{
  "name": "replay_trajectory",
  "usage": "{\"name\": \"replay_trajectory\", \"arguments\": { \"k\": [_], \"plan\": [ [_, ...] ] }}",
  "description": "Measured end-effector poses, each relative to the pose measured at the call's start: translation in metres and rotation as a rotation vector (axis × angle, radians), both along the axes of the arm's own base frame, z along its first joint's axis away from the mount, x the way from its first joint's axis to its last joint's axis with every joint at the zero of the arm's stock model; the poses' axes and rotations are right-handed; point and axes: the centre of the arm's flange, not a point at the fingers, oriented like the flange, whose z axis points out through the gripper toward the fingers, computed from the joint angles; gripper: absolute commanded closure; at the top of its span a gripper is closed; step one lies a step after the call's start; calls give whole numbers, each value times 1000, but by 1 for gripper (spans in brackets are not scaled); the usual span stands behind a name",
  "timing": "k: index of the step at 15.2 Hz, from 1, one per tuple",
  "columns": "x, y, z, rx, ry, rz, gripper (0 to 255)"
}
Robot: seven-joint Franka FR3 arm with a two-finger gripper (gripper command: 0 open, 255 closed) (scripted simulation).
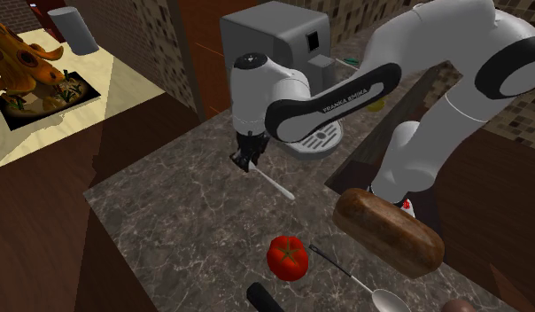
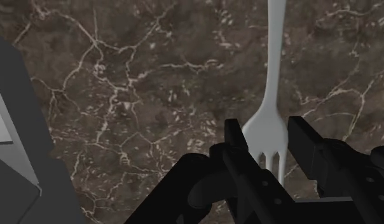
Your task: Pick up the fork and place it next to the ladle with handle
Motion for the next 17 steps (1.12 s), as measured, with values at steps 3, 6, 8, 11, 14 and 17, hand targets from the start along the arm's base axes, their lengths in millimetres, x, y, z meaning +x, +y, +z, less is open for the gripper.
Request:
{"name": "replay_trajectory", "arguments": {
  "k": [3, 6, 8, 11, 14, 17],
  "plan": [
    [-20, -33, 2, 0, 0, 0, 255],
    [-45, -63, 0, 0, 1, -1, 255],
    [-60, -83, 0, -1, 0, 0, 255],
    [-83, -118, 1, 0, 0, -1, 255],
    [-105, -149, 3, 0, 0, -1, 255],
    [-130, -181, 1, 1, 0, -1, 255]
  ]
}}
